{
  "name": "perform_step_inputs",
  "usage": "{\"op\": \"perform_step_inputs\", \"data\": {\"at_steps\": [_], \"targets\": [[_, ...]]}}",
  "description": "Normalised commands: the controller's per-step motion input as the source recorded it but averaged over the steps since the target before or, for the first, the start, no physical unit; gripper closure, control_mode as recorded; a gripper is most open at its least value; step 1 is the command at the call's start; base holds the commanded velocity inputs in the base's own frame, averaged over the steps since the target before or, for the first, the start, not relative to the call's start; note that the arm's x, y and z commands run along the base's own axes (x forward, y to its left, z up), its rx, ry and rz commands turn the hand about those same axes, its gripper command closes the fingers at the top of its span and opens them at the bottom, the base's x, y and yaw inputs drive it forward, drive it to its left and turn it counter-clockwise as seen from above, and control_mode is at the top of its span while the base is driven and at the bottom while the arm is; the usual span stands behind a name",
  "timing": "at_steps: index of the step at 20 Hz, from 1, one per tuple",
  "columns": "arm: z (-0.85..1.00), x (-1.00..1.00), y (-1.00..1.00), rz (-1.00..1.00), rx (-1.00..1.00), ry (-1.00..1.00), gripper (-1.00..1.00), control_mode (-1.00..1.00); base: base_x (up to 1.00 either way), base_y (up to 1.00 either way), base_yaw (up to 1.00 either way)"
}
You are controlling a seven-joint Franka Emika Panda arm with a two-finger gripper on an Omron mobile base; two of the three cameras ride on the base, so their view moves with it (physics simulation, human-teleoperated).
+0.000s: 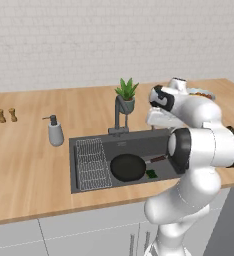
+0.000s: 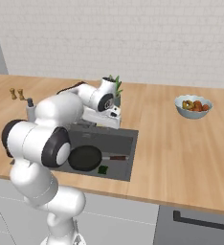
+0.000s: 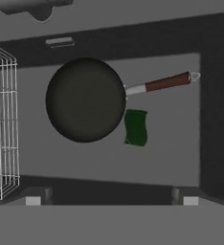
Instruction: Pick the pan and sponge and place them into the sink. Then turn on the water.
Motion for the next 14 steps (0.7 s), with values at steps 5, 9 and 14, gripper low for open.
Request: {"op": "perform_step_inputs", "data": {"at_steps": [5, 9, 14], "targets": [[0.01, 0.02, 0.03, 0.00, 0.44, -0.24, -1.00, -1.00, 0.00, 0.00, 0.00], [0.02, 0.03, 0.20, -0.01, 0.46, -0.30, -1.00, -1.00, 0.00, 0.00, 0.00], [0.00, 0.15, 0.29, 0.00, 0.26, -0.08, -1.00, -1.00, 0.00, 0.00, 0.00]]}}
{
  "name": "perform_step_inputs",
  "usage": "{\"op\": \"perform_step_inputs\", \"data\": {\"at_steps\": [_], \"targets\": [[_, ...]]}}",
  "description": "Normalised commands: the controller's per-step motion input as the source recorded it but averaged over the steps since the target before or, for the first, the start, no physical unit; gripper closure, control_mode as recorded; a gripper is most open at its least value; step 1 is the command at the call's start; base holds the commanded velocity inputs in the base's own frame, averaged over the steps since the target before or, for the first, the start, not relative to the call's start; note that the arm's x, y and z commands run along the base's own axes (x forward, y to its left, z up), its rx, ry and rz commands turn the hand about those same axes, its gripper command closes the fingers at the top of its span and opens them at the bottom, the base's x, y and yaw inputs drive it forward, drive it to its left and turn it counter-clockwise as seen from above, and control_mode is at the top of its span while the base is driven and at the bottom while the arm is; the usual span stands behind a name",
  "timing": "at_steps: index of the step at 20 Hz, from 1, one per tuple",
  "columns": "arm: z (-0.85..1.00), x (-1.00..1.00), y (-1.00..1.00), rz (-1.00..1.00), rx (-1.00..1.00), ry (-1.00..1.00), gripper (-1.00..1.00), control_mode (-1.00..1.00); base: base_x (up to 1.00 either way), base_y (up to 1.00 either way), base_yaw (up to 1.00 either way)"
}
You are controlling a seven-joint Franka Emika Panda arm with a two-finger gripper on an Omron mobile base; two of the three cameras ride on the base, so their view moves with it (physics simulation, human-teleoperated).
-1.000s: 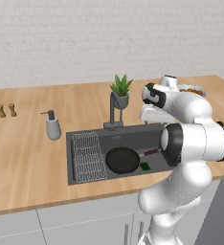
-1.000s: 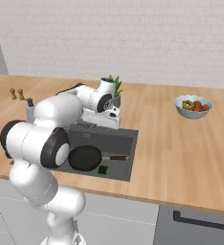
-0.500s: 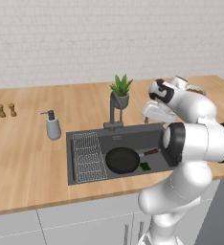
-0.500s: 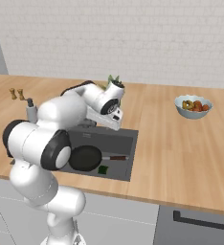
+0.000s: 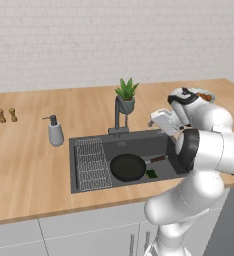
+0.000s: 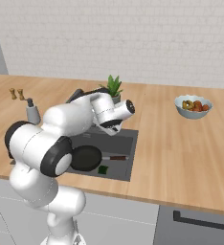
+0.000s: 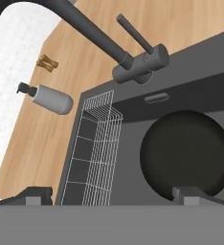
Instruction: Pick the pan and sponge and place them into the sink. Then turn on the water.
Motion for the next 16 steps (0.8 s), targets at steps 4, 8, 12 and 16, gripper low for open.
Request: {"op": "perform_step_inputs", "data": {"at_steps": [4, 8, 12, 16], "targets": [[0.00, 0.00, 0.00, 0.00, 0.00, 0.00, -1.00, -1.00, 0.00, 0.00, 0.00], [-0.01, 0.03, 0.28, 0.00, 0.00, 0.00, -1.00, -1.00, 0.00, 0.00, 0.00], [-0.08, 0.11, 0.43, 0.00, 0.00, 0.00, -1.00, -1.00, 0.00, 0.00, 0.00], [-0.12, 0.30, 0.16, 0.00, 0.00, 0.00, -1.00, -1.00, 0.00, 0.00, 0.00]]}}
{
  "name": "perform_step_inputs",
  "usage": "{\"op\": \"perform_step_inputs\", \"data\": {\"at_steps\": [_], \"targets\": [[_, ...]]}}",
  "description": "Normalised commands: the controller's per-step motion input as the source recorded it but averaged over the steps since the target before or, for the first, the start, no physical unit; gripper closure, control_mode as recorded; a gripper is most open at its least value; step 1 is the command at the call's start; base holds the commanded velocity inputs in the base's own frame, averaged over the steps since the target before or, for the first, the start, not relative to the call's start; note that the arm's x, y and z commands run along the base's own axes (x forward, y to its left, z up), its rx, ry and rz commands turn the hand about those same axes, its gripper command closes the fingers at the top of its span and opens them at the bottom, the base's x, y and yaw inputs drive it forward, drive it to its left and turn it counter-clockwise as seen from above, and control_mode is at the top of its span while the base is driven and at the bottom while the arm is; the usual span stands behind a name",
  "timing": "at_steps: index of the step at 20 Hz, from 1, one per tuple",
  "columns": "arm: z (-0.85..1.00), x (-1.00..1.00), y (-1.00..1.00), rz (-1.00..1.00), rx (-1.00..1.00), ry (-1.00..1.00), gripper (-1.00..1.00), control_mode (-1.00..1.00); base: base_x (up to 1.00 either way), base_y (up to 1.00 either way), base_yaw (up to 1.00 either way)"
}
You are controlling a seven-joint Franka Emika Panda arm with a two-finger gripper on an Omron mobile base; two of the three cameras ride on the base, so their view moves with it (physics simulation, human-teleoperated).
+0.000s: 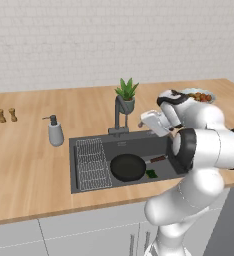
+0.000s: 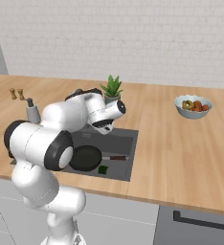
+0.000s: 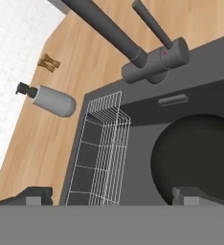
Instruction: Pick the pan and sponge and place them into the sink. Then turn on the water.
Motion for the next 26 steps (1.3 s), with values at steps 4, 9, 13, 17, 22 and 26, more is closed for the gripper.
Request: {"op": "perform_step_inputs", "data": {"at_steps": [4, 9, 13, 17, 22, 26], "targets": [[-0.25, 0.46, 0.00, 0.00, 0.00, 0.00, -1.00, -1.00, 0.00, 0.00, 0.00], [-0.30, 0.46, 0.00, 0.00, 0.00, -0.03, -1.00, -1.00, 0.00, 0.00, 0.00], [-0.20, 0.56, 0.00, -0.01, 0.00, 0.00, -1.00, -1.00, 0.00, 0.00, 0.00], [-0.08, 0.46, 0.00, -0.05, 0.00, 0.00, -1.00, -1.00, 0.00, 0.00, 0.00], [-0.03, 0.27, 0.02, -0.01, 0.00, 0.01, -1.00, -1.00, 0.00, 0.00, 0.00], [-0.17, 0.22, 0.13, -0.02, 0.00, 0.00, -1.00, -1.00, 0.00, 0.00, 0.00]]}}
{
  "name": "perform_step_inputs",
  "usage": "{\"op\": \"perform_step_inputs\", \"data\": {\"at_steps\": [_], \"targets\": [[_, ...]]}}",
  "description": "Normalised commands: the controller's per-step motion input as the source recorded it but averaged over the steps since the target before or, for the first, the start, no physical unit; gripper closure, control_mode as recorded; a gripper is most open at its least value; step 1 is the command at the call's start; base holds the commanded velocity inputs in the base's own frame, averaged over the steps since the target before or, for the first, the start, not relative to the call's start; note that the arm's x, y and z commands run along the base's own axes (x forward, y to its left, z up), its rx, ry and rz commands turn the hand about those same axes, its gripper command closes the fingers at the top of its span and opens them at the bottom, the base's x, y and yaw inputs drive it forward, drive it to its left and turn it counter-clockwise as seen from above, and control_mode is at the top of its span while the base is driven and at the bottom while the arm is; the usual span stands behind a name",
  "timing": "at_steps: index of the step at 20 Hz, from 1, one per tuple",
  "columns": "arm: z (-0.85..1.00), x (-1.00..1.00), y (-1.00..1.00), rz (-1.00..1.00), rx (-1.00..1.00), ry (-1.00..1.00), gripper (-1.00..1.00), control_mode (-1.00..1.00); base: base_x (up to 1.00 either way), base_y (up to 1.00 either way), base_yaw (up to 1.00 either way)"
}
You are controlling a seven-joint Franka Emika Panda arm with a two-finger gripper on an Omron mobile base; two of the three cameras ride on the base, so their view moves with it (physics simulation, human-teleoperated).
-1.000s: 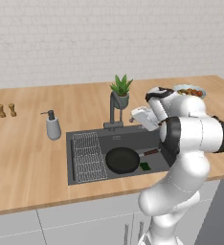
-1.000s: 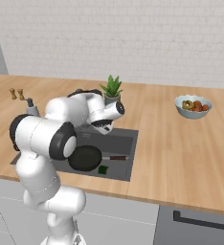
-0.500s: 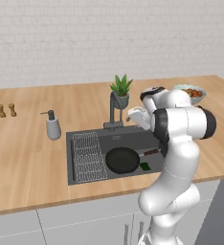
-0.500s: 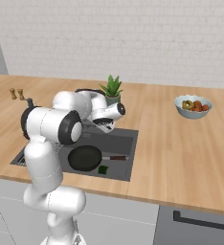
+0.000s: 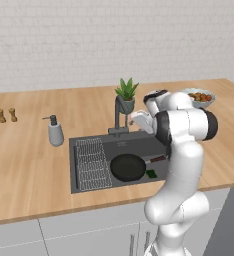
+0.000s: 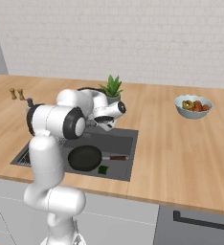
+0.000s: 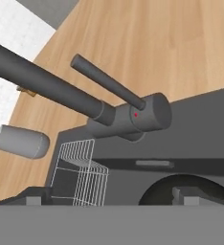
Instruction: Pick the pan and sponge and place them into the sink. Then turn on the water.
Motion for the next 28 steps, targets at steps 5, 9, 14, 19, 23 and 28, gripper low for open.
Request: {"op": "perform_step_inputs", "data": {"at_steps": [5, 9, 14, 19, 23, 28], "targets": [[-0.20, 0.14, 0.15, -0.01, 0.00, 0.00, -1.00, -1.00, 0.00, 0.00, 0.00], [-0.04, 0.32, 0.03, -0.02, 0.01, 0.00, -1.00, -1.00, 0.00, 0.00, 0.00], [-0.13, 0.37, 0.04, -0.02, 0.03, 0.01, -1.00, -1.00, 0.00, 0.00, 0.00], [-0.21, 0.28, 0.02, 0.00, 0.00, 0.00, -1.00, -1.00, 0.00, 0.00, 0.00], [-0.22, 0.31, 0.00, 0.00, 0.01, 0.00, -1.00, -1.00, 0.00, 0.00, 0.00], [-0.26, 0.23, 0.00, 0.00, 0.01, 0.00, -1.00, -1.00, 0.00, 0.00, 0.00]]}}
